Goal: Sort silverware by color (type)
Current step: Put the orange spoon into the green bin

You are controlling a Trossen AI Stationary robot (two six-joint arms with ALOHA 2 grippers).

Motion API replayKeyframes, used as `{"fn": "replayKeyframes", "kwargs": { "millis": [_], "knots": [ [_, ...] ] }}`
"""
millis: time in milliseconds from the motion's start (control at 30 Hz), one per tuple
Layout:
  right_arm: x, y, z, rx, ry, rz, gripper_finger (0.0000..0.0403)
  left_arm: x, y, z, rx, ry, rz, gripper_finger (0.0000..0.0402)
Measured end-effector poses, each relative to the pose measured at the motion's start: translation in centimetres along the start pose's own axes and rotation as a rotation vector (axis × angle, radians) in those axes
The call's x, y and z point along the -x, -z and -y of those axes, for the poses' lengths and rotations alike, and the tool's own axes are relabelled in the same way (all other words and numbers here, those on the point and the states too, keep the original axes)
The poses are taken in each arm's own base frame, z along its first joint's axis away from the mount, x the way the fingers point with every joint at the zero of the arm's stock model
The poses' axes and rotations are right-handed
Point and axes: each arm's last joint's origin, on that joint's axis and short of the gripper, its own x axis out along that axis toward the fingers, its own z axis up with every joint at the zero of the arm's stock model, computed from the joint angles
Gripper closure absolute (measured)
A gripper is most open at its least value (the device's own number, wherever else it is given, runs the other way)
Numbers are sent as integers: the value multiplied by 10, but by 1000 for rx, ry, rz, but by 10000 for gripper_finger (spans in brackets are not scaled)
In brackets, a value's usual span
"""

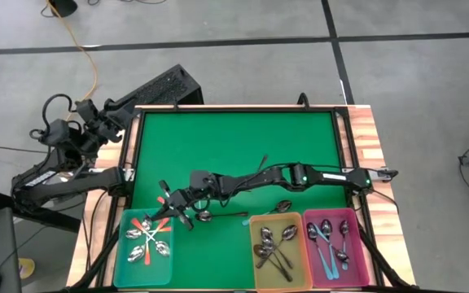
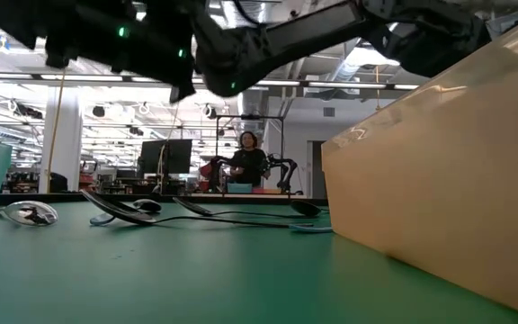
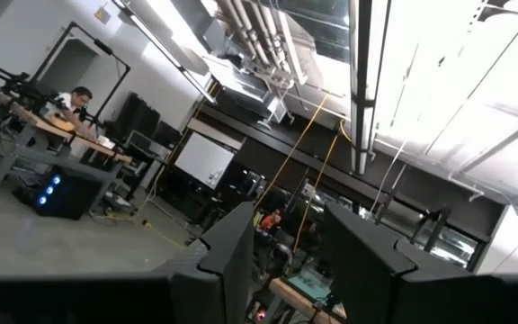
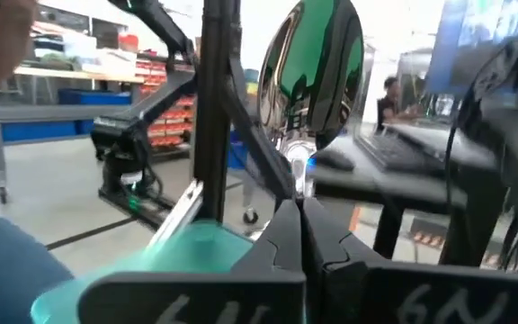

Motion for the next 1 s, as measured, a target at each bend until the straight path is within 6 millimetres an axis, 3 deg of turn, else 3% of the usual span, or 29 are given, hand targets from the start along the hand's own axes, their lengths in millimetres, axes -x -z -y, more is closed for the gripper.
{"fn": "replayKeyframes", "kwargs": {
  "millis": [200, 767, 1000],
  "knots": [
    [6, 25, 6, -99, -8, -46, 403, 0, 0, 0, -1, -2, -3, 281],
    [10, 31, 12, -88, 34, -56, 401, 0, 1, -1, -8, -17, -5, 281],
    [10, 31, 13, -83, 68, -55, 336, 0, 1, -1, -20, -17, -5, 281]
  ]
}}
